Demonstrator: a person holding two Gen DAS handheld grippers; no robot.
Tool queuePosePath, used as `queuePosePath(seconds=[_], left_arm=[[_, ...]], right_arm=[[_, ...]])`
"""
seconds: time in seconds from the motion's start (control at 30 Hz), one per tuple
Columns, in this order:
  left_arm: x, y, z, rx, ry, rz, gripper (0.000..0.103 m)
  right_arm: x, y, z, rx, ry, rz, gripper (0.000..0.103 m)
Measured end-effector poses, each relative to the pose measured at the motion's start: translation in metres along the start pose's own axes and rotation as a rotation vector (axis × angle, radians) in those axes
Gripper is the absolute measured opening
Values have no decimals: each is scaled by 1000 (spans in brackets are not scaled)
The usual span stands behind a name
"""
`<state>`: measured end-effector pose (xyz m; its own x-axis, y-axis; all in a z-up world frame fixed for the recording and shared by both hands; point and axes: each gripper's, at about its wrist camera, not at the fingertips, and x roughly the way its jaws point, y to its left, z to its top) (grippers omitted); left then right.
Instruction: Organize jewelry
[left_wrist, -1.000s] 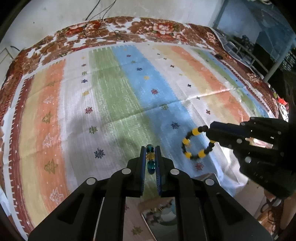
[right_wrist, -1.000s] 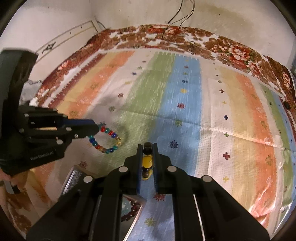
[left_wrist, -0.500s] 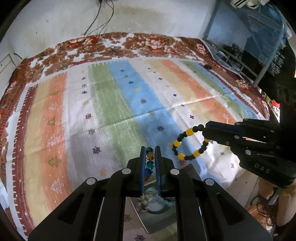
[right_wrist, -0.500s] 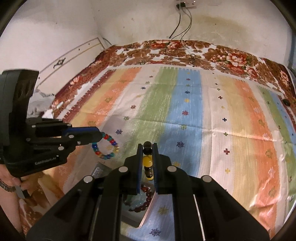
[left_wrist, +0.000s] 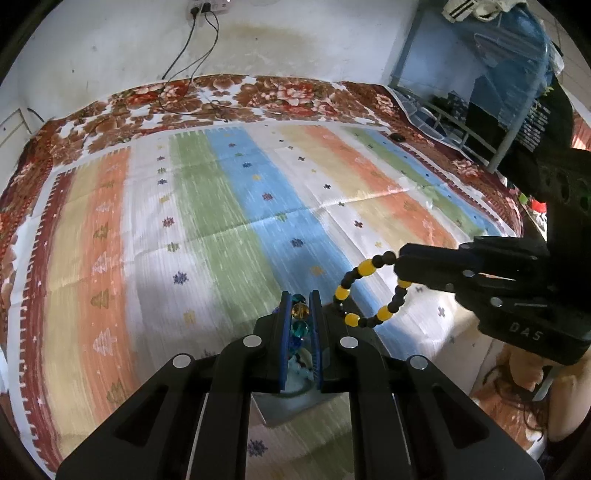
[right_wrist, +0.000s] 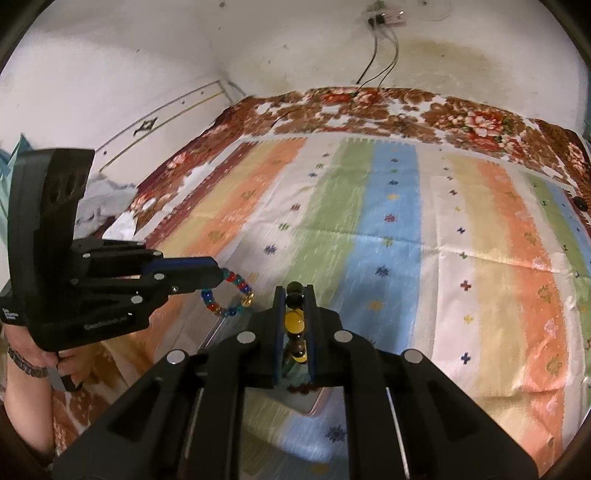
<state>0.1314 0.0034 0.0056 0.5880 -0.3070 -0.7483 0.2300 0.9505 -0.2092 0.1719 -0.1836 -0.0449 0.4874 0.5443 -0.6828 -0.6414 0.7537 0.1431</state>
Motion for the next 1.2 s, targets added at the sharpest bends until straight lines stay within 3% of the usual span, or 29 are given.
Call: queuePosePath(seconds=[0.57,0.7,0.87,1.1,1.2], left_arm=[[-14,-5,-39,-7,-5,-9,9],[-18,-5,-41,-6,-16,-14,21],[-20,-5,-46,-1,-18,-5,27],[-32,-13,-63,40,-41,5,51],[-40,-16,-66,46,-73,-2,66]], right_arm=[[7,18,-30,-60,37,-13,12],[1,18,-31,-68,6,-26,34],[-3,13,-36,-66,-4,-46,39],[-12,11,-47,-62,-27,-34,48],[-16,13,-50,-68,-37,-32,57]])
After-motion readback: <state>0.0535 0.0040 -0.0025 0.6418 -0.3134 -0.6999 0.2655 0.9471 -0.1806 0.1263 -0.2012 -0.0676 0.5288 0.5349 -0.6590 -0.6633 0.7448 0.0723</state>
